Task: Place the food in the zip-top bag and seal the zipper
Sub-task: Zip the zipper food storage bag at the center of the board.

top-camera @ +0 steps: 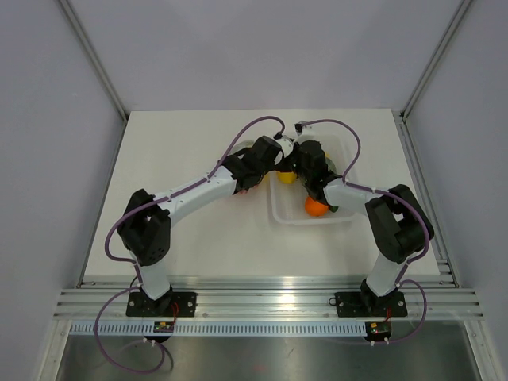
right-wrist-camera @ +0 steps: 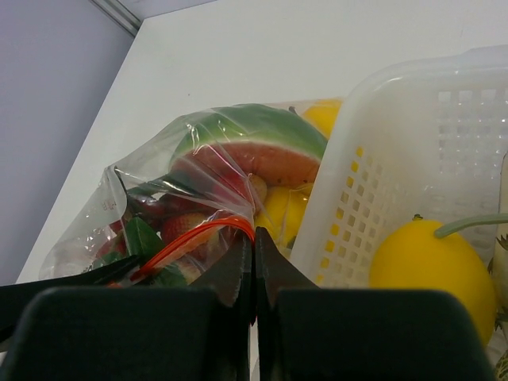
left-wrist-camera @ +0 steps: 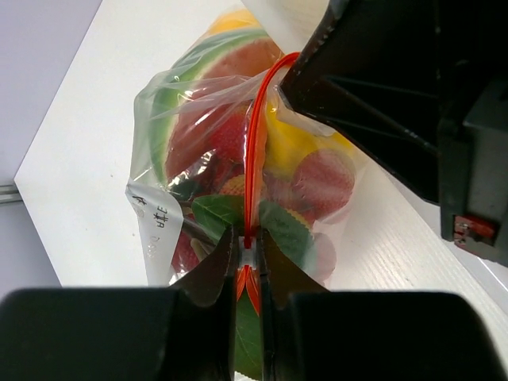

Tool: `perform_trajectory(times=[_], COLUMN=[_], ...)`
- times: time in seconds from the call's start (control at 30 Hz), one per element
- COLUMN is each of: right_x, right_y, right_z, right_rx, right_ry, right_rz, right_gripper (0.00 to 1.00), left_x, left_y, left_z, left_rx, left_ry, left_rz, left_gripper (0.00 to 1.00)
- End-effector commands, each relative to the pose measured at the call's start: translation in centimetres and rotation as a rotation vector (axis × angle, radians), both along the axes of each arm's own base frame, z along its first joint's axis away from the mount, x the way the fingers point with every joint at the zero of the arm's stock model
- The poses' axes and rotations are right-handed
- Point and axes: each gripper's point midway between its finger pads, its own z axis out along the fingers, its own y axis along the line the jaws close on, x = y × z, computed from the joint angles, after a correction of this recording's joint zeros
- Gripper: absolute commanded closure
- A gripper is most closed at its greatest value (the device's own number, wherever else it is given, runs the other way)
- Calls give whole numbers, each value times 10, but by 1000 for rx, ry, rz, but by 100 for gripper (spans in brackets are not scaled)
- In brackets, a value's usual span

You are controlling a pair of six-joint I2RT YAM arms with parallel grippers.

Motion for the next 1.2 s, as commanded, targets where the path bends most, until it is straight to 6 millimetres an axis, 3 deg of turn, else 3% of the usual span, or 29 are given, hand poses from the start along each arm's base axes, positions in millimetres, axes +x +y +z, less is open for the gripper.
perform_trajectory(times=[0.0,0.33,0.73,0.97,1.07,1.13,1.17], right_x=[16,27,26,4,-12,-22,-26], right_y=[-5,-29,-22,-6,-3,-8,-9], right_z=[34,37,49,47,46,46,46], right_rx=[58,97,147,111,45,-29,-54], right_ry=[-85,-97,-129,-120,-133,-149,-155], right_rz=[-15,-84,-43,116,202,238,248], right_gripper=[100,100,100,100,80,59,55], left_x=[8,-9,-34,-49,-57,-66,-69], left_y=[3,10,12,2,-2,-3,-2], left_z=[11,5,0,-1,3,8,11], left_rx=[3,-30,-112,-197,-245,-292,-309], left_ry=[-51,-25,66,147,196,239,251], left_rz=[27,5,-52,-144,-194,-241,-255], left_gripper=[100,100,100,100,100,100,100])
